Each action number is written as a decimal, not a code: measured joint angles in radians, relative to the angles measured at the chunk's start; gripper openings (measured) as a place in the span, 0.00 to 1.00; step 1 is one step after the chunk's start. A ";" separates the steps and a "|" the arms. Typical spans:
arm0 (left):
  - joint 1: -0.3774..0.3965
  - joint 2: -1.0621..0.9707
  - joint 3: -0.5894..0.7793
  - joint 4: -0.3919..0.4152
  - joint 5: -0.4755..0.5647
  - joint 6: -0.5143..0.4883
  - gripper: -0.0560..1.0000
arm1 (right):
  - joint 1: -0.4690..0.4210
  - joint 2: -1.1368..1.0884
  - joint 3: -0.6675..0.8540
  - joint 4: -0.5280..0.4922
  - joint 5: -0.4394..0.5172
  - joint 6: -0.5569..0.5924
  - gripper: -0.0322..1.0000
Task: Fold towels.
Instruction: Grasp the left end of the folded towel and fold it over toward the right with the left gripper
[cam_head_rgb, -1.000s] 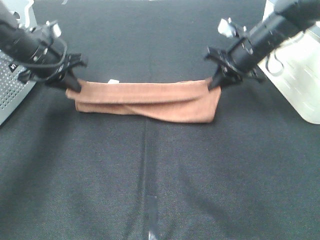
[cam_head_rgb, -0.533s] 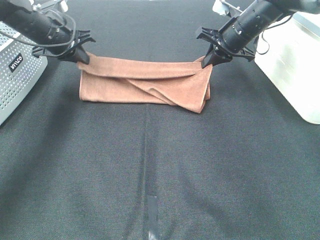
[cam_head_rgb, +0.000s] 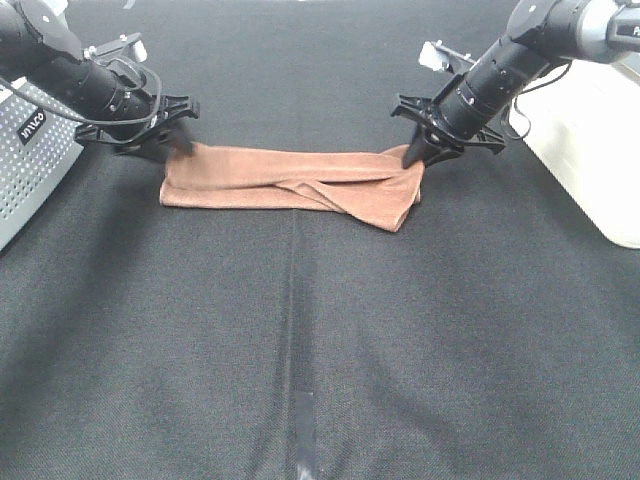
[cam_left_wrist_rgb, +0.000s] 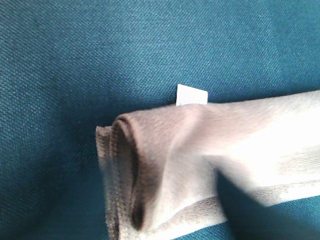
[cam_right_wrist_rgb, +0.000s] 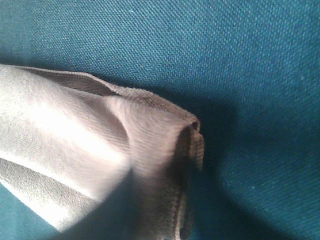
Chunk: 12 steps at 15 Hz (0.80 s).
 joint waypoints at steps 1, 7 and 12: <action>0.000 0.000 0.000 0.001 0.000 -0.012 0.87 | 0.000 0.000 0.000 0.002 0.005 0.003 0.59; 0.000 0.028 -0.003 0.033 0.009 -0.084 0.91 | 0.000 -0.052 0.000 -0.040 0.051 0.004 0.84; -0.004 0.073 -0.003 -0.050 0.006 -0.090 0.84 | 0.000 -0.054 0.000 -0.050 0.052 0.007 0.84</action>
